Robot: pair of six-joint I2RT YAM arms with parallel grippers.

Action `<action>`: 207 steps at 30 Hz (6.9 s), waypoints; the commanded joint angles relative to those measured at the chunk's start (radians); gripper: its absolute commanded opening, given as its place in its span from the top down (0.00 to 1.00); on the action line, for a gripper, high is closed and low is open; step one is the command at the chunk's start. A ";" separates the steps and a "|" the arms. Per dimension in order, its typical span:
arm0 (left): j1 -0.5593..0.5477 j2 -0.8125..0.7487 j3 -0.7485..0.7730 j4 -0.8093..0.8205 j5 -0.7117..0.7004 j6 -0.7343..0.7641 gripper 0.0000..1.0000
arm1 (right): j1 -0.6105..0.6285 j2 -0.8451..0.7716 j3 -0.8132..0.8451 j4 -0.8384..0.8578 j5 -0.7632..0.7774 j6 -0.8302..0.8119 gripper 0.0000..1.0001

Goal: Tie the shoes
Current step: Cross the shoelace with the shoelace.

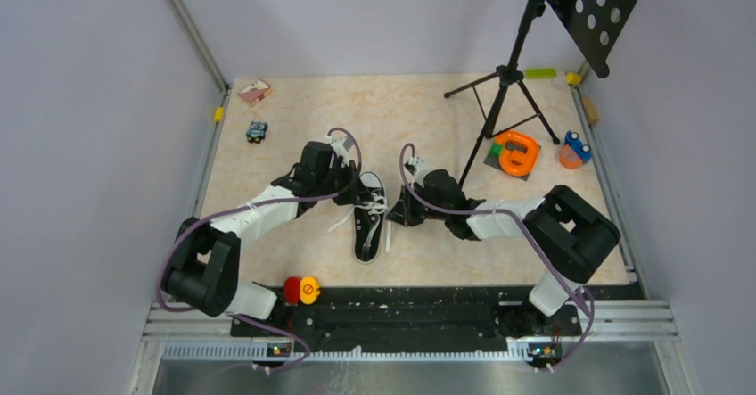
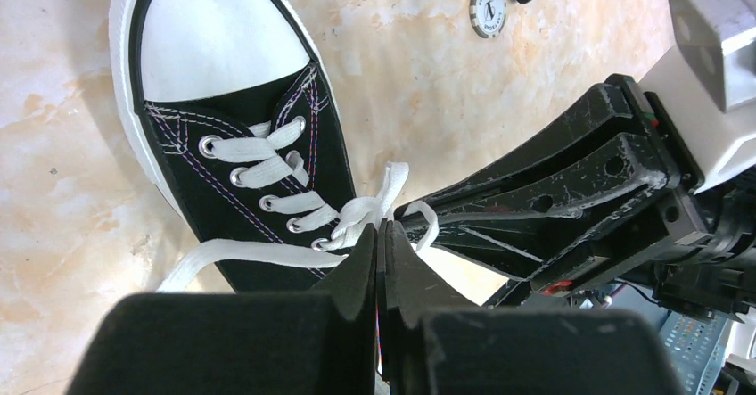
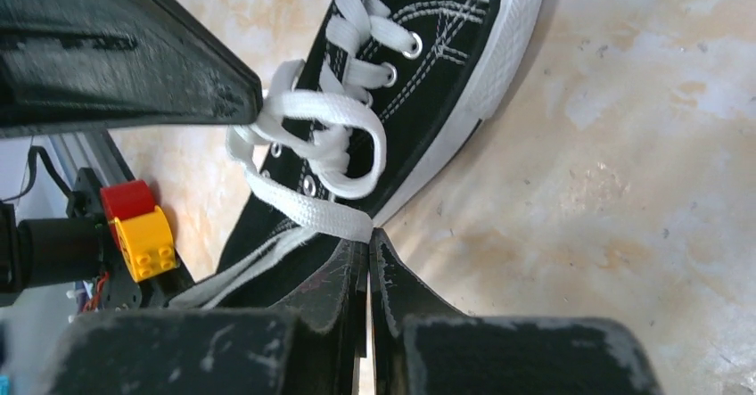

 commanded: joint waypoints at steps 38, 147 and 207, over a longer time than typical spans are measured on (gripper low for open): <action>0.007 -0.014 0.013 0.035 0.014 0.014 1.00 | 0.019 -0.041 0.155 -0.225 0.004 0.055 1.00; 0.035 -0.031 0.016 0.030 0.023 0.043 1.00 | -0.113 0.165 0.347 -0.283 -0.302 -0.201 0.76; 0.035 -0.026 0.025 0.036 0.080 0.059 1.00 | -0.068 0.108 0.317 -0.242 -0.240 -0.142 0.98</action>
